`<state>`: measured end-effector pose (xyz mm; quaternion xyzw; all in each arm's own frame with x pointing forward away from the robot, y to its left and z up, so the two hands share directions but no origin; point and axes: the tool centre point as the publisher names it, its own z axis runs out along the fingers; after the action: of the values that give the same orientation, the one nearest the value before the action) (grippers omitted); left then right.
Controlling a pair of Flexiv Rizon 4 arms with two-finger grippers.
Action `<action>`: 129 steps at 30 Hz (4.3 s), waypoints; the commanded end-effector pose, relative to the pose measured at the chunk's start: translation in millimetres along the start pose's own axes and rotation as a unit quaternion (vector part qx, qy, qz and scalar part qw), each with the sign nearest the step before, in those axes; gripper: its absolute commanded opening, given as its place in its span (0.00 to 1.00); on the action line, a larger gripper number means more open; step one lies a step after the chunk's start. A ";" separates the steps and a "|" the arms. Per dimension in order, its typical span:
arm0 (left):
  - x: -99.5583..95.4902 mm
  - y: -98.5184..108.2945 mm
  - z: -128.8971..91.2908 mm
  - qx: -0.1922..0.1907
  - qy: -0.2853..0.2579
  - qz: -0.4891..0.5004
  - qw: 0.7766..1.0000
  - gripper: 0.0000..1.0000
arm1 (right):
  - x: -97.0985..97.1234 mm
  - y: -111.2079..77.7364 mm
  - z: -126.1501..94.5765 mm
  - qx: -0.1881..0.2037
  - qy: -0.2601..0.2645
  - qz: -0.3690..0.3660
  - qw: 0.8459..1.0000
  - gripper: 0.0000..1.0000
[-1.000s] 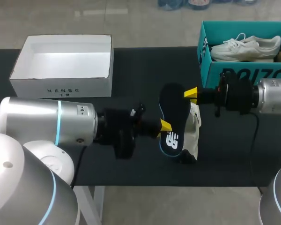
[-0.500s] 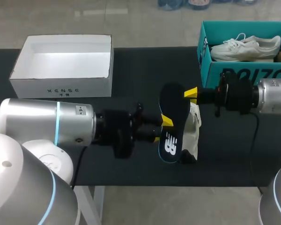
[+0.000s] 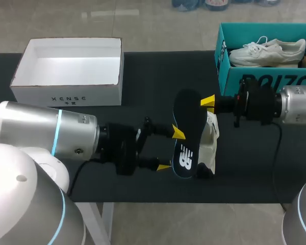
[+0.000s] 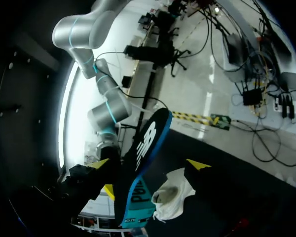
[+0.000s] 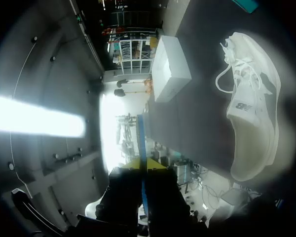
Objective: Take the shoe out of the shoebox, open the shoe tongue, remove and reinsert the insole, then place the shoe into the shoebox
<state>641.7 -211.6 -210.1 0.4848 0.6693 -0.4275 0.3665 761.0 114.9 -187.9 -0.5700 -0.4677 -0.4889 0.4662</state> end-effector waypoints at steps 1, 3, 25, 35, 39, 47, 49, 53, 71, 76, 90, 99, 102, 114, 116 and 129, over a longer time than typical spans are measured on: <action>-9.7 -3.5 -50.1 -0.015 0.119 -0.033 0.992 1.00 | -0.6 -0.7 1.0 -0.002 0.000 0.000 1.000 0.00; -13.2 -1.8 -60.2 -0.019 0.136 -0.038 0.990 1.00 | -0.6 -0.7 1.0 -0.002 0.000 0.000 1.000 0.00; -35.7 4.8 -89.6 -0.056 0.213 -0.038 0.975 1.00 | -0.6 -0.7 1.0 -0.002 0.000 0.000 1.000 0.00; -35.7 4.8 -89.6 -0.056 0.213 -0.038 0.975 1.00 | -0.6 -0.7 1.0 -0.002 0.000 0.000 1.000 0.00; -35.7 4.8 -89.6 -0.056 0.213 -0.038 0.975 1.00 | -0.6 -0.7 1.0 -0.002 0.000 0.000 1.000 0.00; -35.7 4.8 -89.6 -0.056 0.213 -0.038 0.975 1.00 | -0.6 -0.7 1.0 -0.002 0.000 0.000 1.000 0.00; -55.5 18.3 -86.6 -0.048 0.253 -0.014 0.966 1.00 | -0.6 -0.7 1.0 -0.002 0.000 0.000 1.000 0.00; -82.6 46.8 -77.3 -0.063 0.319 0.016 0.946 1.00 | -0.6 -0.7 1.0 -0.002 0.000 0.000 1.000 0.00; -166.1 110.3 -24.1 -0.125 0.482 0.029 0.867 1.00 | -0.6 -0.7 1.0 -0.002 0.000 0.000 1.000 0.00; -178.9 113.3 -25.2 -0.145 0.509 0.032 0.848 1.00 | -0.6 -0.7 1.0 -0.002 0.000 0.000 1.000 0.00; -168.9 108.9 -50.2 -0.147 0.512 0.042 0.845 1.00 | -0.6 -0.7 1.0 -0.002 0.000 0.000 1.000 0.00; -160.1 104.4 -66.5 -0.112 0.481 0.147 0.857 1.00 | -0.6 -0.7 1.0 -0.002 0.000 0.000 1.000 0.00; -158.0 105.9 -67.1 -0.119 0.454 0.148 0.870 1.00 | -0.6 -0.7 1.0 -0.002 0.000 0.000 1.000 0.00; -158.0 105.9 -67.1 -0.119 0.454 0.148 0.870 1.00 | -0.6 -0.7 1.0 -0.002 0.000 0.000 1.000 0.00; -158.0 105.9 -67.1 -0.119 0.454 0.148 0.870 1.00 | -0.6 -0.7 1.0 -0.002 0.000 0.000 1.000 0.00; -158.0 105.9 -67.1 -0.119 0.454 0.148 0.870 1.00 | -0.6 -0.7 1.0 -0.002 0.000 0.000 1.000 0.00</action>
<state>780.4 -186.5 -64.4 0.6713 0.7287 -0.0185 0.1338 761.0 114.9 -187.9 -0.5700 -0.4677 -0.4890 0.4662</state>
